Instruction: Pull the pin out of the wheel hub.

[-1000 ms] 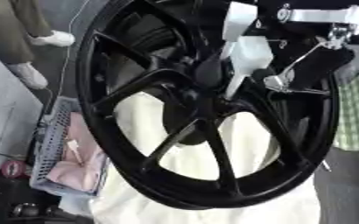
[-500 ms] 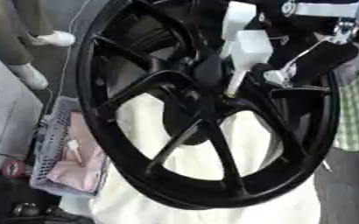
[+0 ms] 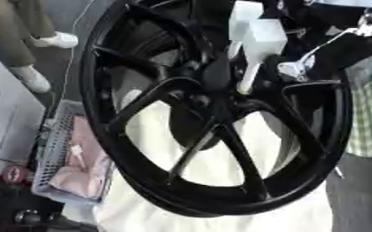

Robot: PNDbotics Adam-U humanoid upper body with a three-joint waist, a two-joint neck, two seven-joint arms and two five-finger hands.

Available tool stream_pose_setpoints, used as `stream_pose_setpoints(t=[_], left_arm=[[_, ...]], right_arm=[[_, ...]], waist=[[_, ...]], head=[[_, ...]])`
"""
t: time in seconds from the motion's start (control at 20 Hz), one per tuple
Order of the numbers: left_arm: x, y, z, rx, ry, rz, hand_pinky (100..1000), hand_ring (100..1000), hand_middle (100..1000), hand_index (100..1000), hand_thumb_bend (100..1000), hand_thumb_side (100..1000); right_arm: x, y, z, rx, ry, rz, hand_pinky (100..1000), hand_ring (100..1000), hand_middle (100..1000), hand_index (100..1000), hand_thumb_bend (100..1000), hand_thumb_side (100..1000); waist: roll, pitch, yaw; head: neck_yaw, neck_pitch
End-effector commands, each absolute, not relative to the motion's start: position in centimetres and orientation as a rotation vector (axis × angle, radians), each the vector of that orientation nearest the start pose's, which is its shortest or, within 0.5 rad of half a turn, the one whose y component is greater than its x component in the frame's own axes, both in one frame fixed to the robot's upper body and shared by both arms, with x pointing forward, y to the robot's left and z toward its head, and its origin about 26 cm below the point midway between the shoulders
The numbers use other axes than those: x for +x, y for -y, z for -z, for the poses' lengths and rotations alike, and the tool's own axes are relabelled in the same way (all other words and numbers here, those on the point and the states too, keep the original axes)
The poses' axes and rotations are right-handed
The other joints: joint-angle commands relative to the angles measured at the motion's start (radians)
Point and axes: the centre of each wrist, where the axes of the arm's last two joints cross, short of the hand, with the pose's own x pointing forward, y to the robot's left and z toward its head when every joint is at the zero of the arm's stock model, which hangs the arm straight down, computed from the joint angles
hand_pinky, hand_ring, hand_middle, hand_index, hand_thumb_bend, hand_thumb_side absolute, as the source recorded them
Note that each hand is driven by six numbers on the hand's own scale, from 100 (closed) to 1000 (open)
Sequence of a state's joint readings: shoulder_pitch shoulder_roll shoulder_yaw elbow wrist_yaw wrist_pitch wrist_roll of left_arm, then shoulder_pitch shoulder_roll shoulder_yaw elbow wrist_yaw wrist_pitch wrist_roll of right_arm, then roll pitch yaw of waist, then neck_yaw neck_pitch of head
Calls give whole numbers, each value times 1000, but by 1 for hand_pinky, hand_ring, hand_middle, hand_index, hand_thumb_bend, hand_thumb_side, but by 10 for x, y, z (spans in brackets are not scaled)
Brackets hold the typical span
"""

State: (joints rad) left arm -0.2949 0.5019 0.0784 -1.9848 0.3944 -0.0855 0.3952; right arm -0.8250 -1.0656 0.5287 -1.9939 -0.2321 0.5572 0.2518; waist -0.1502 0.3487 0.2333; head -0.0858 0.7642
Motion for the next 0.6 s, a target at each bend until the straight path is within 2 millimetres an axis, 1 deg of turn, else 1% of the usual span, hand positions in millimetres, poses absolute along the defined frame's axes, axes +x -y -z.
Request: stream_pose_setpoints(t=[0.05, 0.6], left_arm=[[294, -307, -231, 129, 2373, -184, 851, 670, 602, 818, 100, 711], [294, -309, -230, 135, 2370, -188, 851, 671, 602, 816, 100, 709]], right_arm=[[291, 236, -332, -456, 1587, -1305, 100, 100, 222, 222, 100, 100], [288, 245, -348, -479, 1656, -1236, 100, 100, 205, 209, 100, 100]], waist=[[9, -27, -2], [12, -42, -14]], head=[[4, 4], [7, -14]])
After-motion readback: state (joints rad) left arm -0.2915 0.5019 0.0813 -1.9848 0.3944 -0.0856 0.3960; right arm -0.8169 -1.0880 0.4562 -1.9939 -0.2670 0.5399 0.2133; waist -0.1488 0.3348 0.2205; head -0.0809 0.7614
